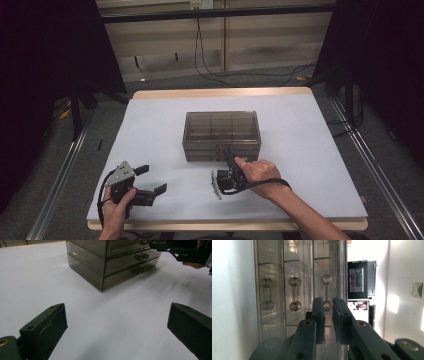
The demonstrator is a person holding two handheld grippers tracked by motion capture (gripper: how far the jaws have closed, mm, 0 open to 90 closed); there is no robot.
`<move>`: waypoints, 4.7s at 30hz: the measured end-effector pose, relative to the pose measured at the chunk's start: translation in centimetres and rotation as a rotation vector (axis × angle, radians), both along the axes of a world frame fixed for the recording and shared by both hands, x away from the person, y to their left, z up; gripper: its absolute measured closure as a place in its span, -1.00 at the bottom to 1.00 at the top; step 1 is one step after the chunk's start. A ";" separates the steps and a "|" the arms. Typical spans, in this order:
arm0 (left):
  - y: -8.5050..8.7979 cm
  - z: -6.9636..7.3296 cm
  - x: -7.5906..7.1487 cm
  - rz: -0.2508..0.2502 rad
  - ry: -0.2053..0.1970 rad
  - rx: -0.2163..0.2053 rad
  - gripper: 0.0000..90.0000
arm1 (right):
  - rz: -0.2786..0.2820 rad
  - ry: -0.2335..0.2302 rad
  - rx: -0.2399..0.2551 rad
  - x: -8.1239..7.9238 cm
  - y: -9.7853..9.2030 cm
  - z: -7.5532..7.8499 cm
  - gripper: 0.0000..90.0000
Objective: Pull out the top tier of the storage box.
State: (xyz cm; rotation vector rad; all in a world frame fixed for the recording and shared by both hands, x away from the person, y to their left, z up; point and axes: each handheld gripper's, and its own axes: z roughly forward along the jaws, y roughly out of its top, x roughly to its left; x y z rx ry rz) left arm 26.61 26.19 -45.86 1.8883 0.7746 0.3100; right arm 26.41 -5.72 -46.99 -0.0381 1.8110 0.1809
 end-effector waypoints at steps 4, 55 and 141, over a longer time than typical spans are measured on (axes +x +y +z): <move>0.0 0.0 0.0 -0.002 -0.003 -0.003 -0.94 | -0.014 -0.010 -0.005 0.0 0.2 -0.1 0.80; 0.1 0.1 0.0 -0.004 -0.007 0.004 -0.94 | -0.043 -0.008 0.032 -1.5 0.6 -0.2 0.81; 0.0 0.0 0.0 -0.007 0.000 -0.008 -0.94 | 0.218 0.824 0.744 1.7 -8.2 8.4 0.55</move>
